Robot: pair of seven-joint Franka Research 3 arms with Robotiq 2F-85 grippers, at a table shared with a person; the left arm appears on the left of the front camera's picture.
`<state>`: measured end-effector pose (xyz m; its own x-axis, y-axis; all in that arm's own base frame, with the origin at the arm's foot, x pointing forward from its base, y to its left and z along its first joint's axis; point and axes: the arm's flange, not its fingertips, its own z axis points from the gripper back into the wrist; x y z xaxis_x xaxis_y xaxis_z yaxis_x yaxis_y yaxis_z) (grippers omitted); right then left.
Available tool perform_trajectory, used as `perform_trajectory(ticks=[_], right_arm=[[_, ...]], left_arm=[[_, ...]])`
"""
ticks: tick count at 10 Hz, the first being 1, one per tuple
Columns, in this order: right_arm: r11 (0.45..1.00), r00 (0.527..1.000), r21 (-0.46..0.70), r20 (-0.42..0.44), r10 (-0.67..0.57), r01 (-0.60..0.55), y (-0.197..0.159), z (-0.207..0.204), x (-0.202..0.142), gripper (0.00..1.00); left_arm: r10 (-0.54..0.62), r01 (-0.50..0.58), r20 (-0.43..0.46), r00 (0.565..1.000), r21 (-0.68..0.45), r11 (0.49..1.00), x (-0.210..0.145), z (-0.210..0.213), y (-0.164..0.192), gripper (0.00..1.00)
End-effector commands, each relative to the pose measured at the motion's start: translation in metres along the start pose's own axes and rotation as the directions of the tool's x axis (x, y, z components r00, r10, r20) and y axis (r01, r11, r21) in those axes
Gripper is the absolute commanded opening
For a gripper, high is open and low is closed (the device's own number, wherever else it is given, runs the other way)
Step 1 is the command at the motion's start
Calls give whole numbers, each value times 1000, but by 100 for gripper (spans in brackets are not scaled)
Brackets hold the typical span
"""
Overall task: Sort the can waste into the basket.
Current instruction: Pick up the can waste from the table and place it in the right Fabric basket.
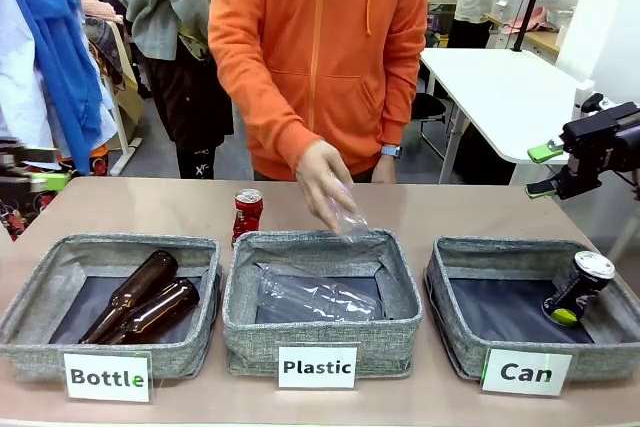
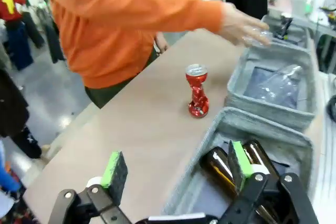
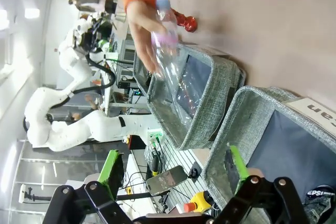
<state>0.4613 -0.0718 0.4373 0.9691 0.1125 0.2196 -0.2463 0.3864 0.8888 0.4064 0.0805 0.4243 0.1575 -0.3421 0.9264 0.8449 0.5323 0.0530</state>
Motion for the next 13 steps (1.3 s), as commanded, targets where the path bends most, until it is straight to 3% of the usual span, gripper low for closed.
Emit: perform_trajectory(ticks=[1, 4, 6, 7, 11, 13], right_arm=[[1000, 1000, -2, -3, 14, -14, 1, 2, -1, 100], [1000, 1000, -2, -3, 14, -14, 1, 2, -1, 100], [1000, 1000, -2, -3, 14, -14, 1, 2, -1, 100], [1000, 1000, -2, -3, 14, -14, 1, 2, -1, 100], [1000, 1000, -2, -3, 14, -14, 1, 2, -1, 100], [1000, 1000, -2, -3, 14, -14, 1, 2, -1, 100]], left_arm=[[25, -24, -72, 997, 24, 999, -1, -47, 48, 100], [-52, 38, -141, 989, -103, 994, 12, -142, 53, 100], [-142, 116, -134, 981, -184, 976, 17, -183, 44, 100], [-146, 115, -129, 981, -222, 968, 22, -182, 48, 100], [-152, 131, -67, 986, -239, 962, -6, -72, 52, 100], [-162, 146, -51, 985, -243, 959, -12, -66, 43, 100]])
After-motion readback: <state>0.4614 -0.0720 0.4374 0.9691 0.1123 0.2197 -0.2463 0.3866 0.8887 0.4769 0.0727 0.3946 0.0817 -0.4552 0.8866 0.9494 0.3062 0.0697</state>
